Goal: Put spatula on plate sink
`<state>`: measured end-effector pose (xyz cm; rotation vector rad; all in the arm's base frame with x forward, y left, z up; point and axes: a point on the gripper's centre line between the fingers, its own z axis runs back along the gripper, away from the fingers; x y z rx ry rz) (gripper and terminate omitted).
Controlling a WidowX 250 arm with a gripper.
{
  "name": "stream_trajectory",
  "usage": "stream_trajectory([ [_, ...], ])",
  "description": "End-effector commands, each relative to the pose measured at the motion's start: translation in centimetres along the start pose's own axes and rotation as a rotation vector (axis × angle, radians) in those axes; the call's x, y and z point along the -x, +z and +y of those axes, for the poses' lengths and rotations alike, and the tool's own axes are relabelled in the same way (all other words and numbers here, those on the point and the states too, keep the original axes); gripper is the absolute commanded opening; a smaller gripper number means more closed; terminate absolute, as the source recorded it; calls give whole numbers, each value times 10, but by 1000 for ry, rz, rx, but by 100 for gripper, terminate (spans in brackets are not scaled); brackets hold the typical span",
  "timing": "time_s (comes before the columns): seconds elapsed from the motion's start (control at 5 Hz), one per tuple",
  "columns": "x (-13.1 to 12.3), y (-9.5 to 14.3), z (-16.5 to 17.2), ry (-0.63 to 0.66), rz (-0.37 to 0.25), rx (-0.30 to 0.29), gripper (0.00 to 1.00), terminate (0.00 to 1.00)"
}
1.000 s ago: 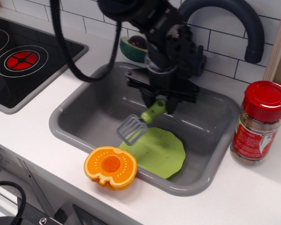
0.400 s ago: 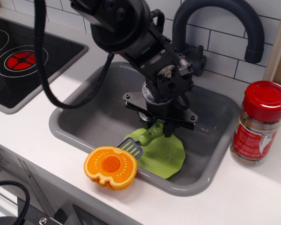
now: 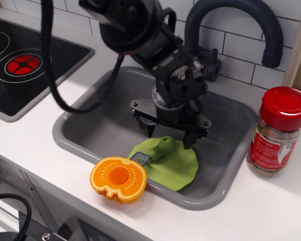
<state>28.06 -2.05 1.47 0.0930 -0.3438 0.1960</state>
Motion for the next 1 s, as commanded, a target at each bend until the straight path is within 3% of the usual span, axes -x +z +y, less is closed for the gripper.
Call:
stream_trajectory([
  [0.0,-20,30,-2,23,-32,77,100,0],
  [0.2,-28,48,2,40,-27,111,100,0],
  [0.6,-28,48,2,40,-27,111,100,0],
  [0.8,-28,48,2,40,-27,111,100,100],
])
